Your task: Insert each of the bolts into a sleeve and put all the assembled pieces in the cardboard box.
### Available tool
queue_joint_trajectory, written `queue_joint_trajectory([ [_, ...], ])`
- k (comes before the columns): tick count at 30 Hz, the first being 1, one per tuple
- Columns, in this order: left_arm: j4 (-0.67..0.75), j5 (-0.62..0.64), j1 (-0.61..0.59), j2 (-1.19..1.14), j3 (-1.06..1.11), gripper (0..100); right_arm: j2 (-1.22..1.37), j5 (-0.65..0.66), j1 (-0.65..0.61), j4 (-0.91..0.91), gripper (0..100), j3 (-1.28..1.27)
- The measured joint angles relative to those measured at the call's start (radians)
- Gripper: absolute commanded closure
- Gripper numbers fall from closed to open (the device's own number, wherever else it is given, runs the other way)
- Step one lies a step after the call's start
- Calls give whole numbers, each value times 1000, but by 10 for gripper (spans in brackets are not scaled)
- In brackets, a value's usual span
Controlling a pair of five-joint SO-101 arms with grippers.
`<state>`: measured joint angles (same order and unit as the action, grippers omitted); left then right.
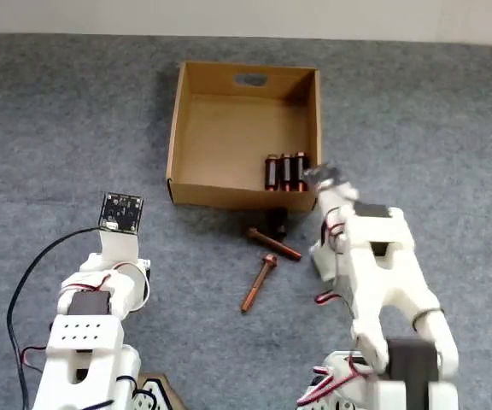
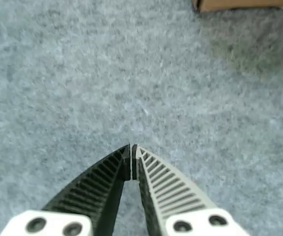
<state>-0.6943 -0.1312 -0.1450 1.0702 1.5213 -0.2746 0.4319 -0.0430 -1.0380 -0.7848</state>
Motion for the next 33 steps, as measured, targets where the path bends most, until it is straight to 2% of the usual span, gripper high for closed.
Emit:
queue_joint_trajectory([
  [5,-5,0,0,0,-9,954,-310,-81,29,-89,992,40],
  [7,-60,0,0,0,-60,954,-446,-126,25,-91,992,14],
  [10,-198,-14,0,0,-189,954,-621,-198,28,-58,992,-83],
  [14,-414,-163,41,0,-400,954,-815,-302,32,35,992,-259],
  [16,-519,-183,69,-3,-509,954,-911,-359,31,78,992,-345],
  [21,-721,-190,242,-107,-677,954,-1143,-428,31,107,992,-500],
  [24,-743,-184,365,-264,-732,954,-1269,-437,54,107,992,-572],
  [29,-690,-18,545,-565,-841,946,-1435,-442,190,107,992,-652],
  [33,-603,75,674,-758,-908,836,-1513,-442,221,107,992,-704],
])
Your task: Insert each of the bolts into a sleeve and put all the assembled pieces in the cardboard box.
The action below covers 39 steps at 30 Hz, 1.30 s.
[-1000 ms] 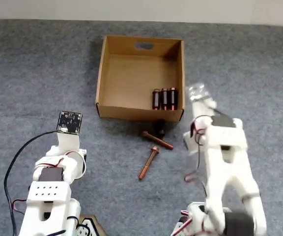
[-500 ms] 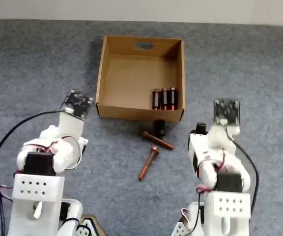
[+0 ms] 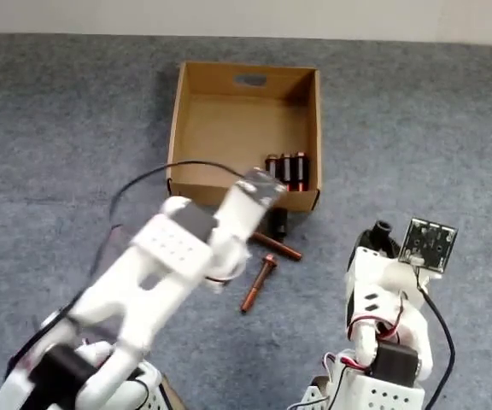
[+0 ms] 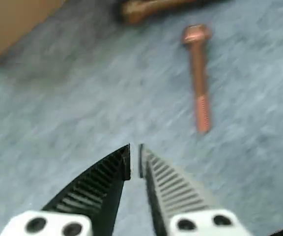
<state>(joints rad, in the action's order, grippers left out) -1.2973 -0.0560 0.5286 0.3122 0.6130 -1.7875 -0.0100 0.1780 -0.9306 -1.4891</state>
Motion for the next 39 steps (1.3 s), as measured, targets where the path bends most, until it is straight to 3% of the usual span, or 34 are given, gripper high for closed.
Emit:
queue_joint_trajectory([
  [6,124,95,120,-230,-57,800,-25,0,9,0,992,-17],
  [16,281,110,149,-445,-126,800,-25,0,9,0,992,-17],
  [21,258,112,109,-517,-207,810,-25,0,9,0,992,-17],
  [25,178,112,100,-543,-269,997,-25,0,9,0,992,-17],
  [34,120,109,83,-546,-282,993,-25,0,9,0,992,-17],
  [39,40,109,-31,-381,-281,993,-25,0,9,3,992,-17],
])
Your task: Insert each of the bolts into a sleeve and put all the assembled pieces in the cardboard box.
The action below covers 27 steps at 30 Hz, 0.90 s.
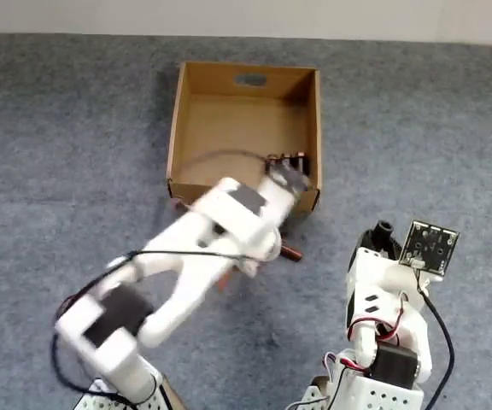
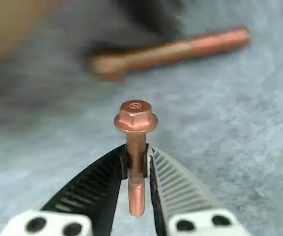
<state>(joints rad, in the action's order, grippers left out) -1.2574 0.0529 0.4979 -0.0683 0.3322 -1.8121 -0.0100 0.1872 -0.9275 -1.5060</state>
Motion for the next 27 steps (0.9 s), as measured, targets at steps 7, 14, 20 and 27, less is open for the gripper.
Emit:
queue_joint_trajectory([
  [7,-26,5,-192,423,83,992,0,-61,-2,0,992,0],
  [14,-29,5,-198,729,129,992,-5,-78,-265,43,992,0],
  [20,49,5,-195,927,130,992,-6,-78,-499,261,992,-49],
  [27,203,5,-196,1042,146,992,-6,20,-677,585,992,-164],
])
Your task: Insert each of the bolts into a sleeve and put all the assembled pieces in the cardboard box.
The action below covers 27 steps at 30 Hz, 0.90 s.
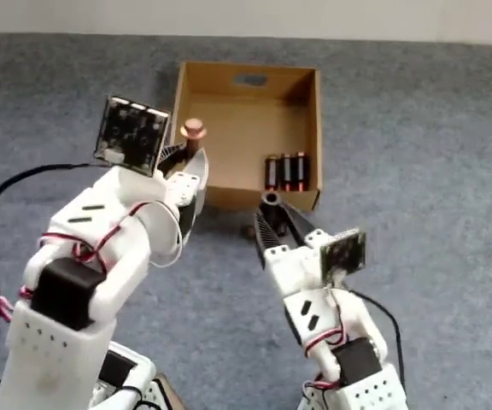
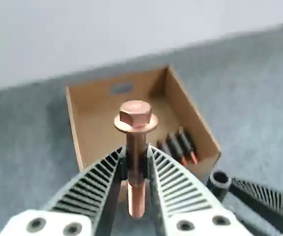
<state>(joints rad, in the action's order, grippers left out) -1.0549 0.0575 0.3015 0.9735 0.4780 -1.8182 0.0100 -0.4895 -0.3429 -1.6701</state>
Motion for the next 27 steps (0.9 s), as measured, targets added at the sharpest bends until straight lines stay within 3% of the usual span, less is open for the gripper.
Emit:
queue_joint_trajectory([
  [4,123,0,20,3,95,992,2,118,-46,114,992,0],
  [8,282,0,100,2,227,992,2,138,-52,132,992,0],
  [14,459,0,150,2,247,992,2,138,-52,132,992,0],
  [19,500,0,160,2,249,992,2,138,-52,132,992,0],
  [27,500,0,273,2,249,992,2,138,-52,132,992,0],
])
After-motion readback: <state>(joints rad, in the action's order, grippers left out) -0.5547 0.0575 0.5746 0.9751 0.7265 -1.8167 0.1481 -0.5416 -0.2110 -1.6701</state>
